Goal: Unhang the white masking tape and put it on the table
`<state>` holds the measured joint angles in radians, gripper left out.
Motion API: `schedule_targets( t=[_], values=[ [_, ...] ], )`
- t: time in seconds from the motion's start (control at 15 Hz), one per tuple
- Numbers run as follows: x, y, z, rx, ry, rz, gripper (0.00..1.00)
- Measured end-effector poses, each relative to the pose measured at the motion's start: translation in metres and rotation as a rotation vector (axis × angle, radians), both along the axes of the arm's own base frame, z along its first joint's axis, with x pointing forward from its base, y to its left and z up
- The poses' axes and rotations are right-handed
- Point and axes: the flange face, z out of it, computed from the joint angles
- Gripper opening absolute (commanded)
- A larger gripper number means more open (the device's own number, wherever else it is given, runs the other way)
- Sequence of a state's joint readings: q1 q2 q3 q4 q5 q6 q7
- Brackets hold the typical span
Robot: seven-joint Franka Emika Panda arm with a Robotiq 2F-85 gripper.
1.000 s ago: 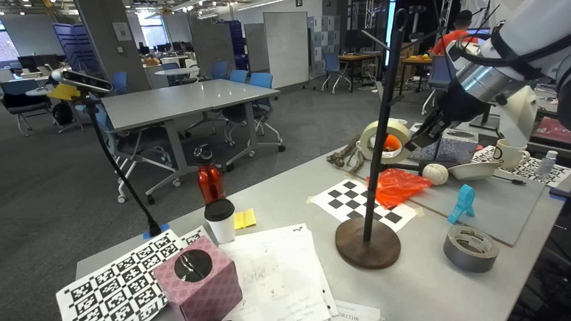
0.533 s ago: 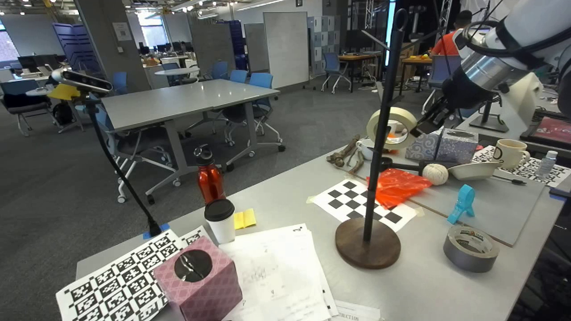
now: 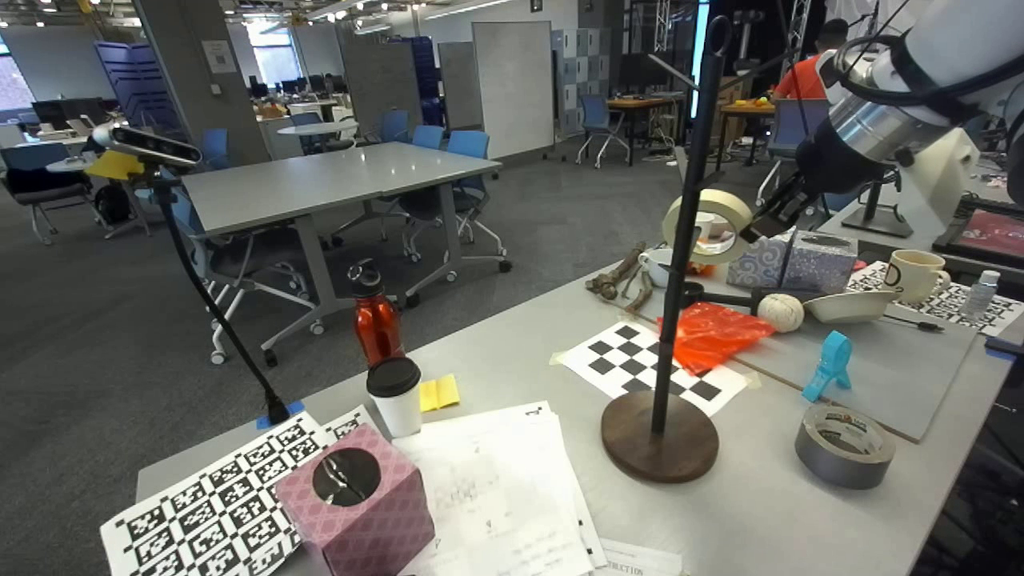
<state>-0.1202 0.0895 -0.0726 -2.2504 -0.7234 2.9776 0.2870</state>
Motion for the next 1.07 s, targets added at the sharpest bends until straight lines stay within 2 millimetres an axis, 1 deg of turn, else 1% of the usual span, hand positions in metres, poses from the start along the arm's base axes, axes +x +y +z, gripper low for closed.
schedule_targets(
  t=[0.33, 0.47, 0.67, 0.87, 1.07],
  values=[
    [-0.001, 0.001, -0.005, -0.002, 0.032, -0.024, 0.07],
    [-0.003, 0.002, -0.011, -0.001, 0.05, -0.035, 0.07],
    [-0.013, -0.01, -0.039, 0.005, 0.098, -0.066, 0.07],
    [-0.023, -0.016, -0.068, 0.019, 0.148, -0.079, 0.07],
    [-0.029, -0.016, -0.084, 0.032, 0.175, -0.081, 0.07]
  ],
)
